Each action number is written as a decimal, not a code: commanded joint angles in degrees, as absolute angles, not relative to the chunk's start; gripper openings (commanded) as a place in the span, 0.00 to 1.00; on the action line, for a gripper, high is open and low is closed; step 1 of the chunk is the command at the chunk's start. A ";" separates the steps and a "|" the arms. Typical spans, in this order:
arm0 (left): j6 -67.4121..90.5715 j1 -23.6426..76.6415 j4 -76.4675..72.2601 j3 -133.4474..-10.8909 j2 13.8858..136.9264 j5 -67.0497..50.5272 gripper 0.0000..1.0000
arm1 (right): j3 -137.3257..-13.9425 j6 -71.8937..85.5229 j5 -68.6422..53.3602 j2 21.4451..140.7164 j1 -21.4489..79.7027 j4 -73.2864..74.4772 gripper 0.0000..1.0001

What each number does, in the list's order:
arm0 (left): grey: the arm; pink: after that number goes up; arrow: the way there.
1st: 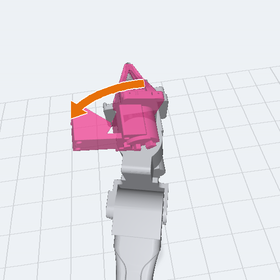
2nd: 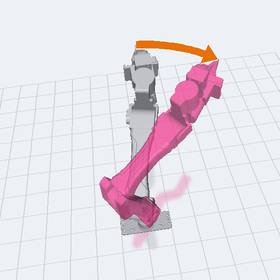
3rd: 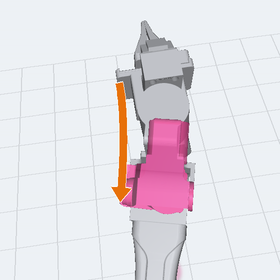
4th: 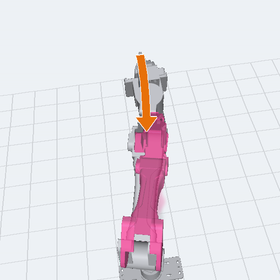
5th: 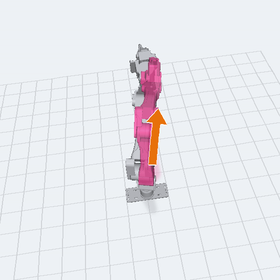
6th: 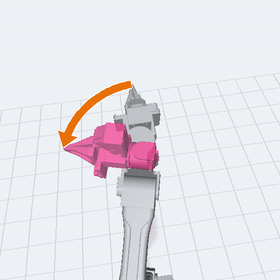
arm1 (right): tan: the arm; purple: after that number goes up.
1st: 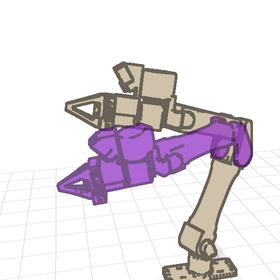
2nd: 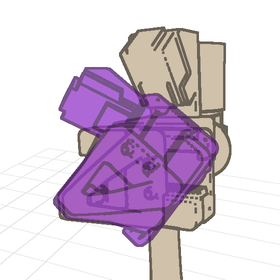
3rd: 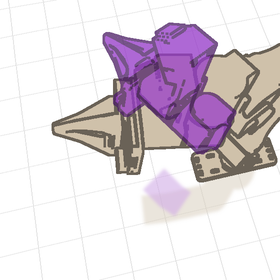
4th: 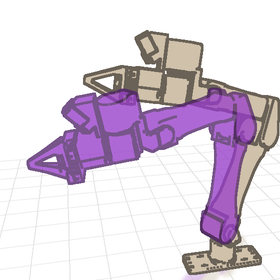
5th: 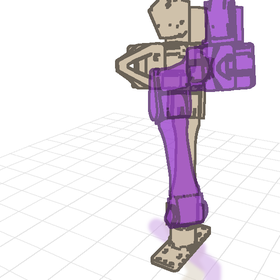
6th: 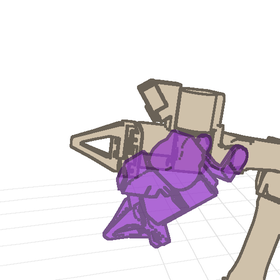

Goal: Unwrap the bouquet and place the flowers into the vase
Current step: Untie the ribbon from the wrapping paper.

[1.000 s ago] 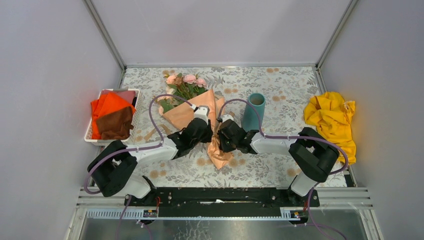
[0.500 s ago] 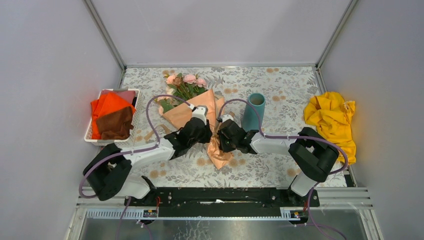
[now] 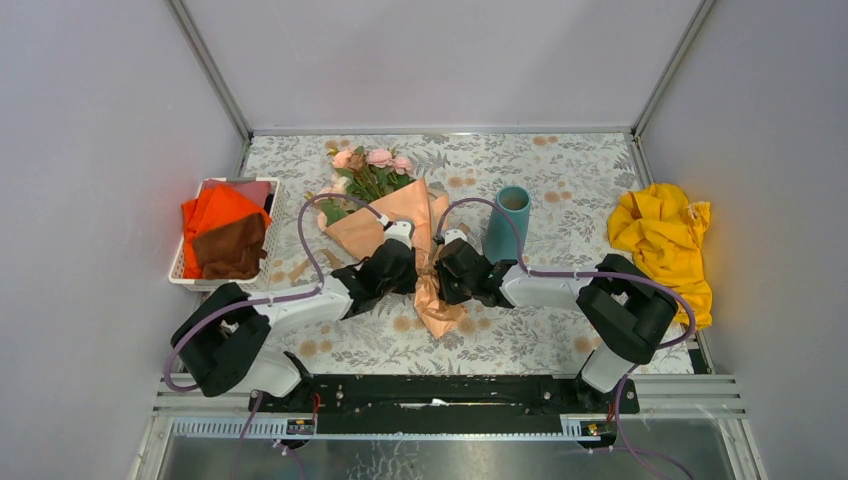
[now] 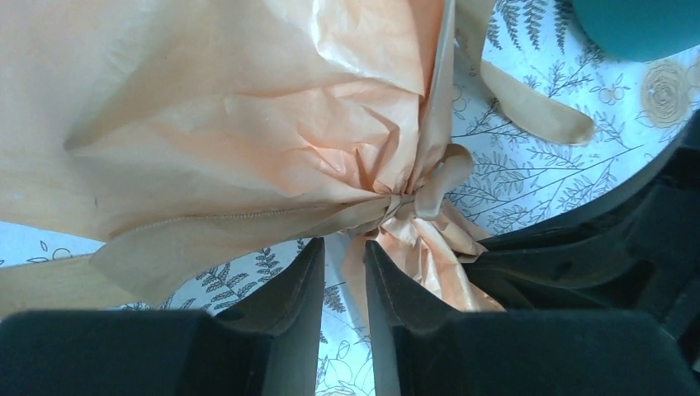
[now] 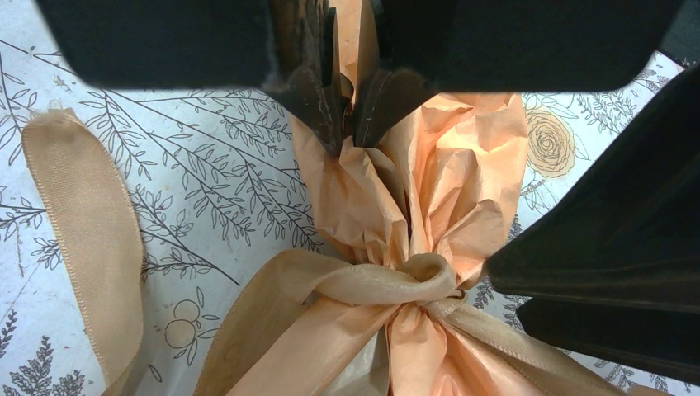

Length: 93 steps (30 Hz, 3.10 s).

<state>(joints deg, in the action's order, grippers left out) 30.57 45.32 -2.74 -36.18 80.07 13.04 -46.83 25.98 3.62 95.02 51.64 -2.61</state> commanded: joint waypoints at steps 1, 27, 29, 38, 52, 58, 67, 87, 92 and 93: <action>30.68 45.08 -2.81 -38.28 81.50 14.70 0.31 | -45.75 26.06 3.85 96.16 51.94 -1.14 0.17; 31.11 45.09 -7.76 -39.67 87.33 12.12 0.31 | -44.65 26.62 2.95 96.22 51.94 -2.00 0.17; 31.06 45.09 -7.76 -40.37 87.24 11.96 0.31 | -44.65 26.58 2.67 96.32 51.98 -2.11 0.18; 31.09 45.09 -9.13 -41.15 85.31 8.83 0.33 | -43.90 26.93 2.35 96.88 51.96 -2.88 0.18; 33.14 45.09 -11.63 -41.77 92.14 5.64 0.00 | -43.51 27.29 2.37 96.85 51.93 -3.15 0.18; 33.70 45.04 -7.64 -42.17 86.50 10.17 0.00 | -43.46 27.86 4.00 97.06 51.94 -2.71 0.15; 32.44 45.00 -0.13 -40.26 78.52 18.42 0.00 | -44.31 28.15 6.35 98.42 51.94 -0.98 0.11; 33.20 42.23 9.00 -38.94 63.12 21.23 0.00 | -47.28 27.94 9.26 103.44 51.87 3.07 0.08; 32.89 40.60 10.67 -38.52 60.74 21.25 0.00 | -47.74 27.94 8.83 104.06 51.92 3.08 0.09; 33.20 40.51 10.77 -38.30 60.73 21.07 0.00 | -47.99 27.88 9.13 104.13 51.86 3.28 0.09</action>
